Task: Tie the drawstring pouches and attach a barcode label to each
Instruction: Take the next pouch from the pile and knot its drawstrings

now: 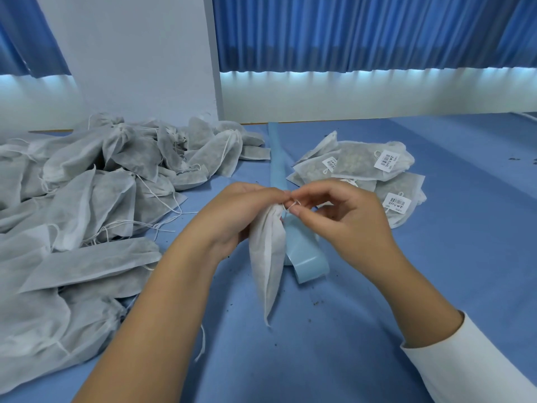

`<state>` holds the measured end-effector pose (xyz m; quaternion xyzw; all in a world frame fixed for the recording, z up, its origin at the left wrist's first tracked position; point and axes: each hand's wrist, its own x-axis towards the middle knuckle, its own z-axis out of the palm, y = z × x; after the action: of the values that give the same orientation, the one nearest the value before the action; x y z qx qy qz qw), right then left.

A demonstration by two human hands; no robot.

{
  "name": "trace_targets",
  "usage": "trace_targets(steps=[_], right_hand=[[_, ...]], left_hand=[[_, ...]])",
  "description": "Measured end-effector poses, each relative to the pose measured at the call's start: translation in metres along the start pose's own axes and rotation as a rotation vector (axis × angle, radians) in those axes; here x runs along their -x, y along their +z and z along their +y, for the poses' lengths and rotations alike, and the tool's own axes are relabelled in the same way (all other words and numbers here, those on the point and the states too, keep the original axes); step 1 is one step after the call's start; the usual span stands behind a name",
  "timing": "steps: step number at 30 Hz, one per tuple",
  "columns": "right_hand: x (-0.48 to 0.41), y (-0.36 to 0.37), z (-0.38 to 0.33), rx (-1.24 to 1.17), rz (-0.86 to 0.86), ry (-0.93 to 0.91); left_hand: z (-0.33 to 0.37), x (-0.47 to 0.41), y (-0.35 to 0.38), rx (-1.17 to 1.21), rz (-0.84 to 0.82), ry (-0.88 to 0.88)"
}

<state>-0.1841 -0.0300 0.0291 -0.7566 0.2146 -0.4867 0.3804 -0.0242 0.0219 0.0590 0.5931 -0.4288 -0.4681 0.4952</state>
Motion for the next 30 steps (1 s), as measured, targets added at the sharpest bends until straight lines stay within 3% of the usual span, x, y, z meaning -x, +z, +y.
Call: trace_targets(steps=[5, 10, 22, 30], right_hand=[[0.002, 0.002, 0.003, 0.192, 0.069, -0.181], [0.0, 0.001, 0.002, 0.088, 0.072, -0.096], [-0.003, 0.0, 0.001, -0.02, 0.097, 0.028], [-0.006, -0.003, 0.008, 0.072, 0.159, 0.101]], left_hand=[[-0.001, -0.001, -0.001, 0.065, -0.044, 0.001], [-0.002, 0.0, -0.003, 0.04, -0.151, 0.034], [-0.004, -0.002, -0.001, 0.072, -0.156, -0.001], [-0.004, -0.002, 0.009, -0.228, 0.1, 0.083]])
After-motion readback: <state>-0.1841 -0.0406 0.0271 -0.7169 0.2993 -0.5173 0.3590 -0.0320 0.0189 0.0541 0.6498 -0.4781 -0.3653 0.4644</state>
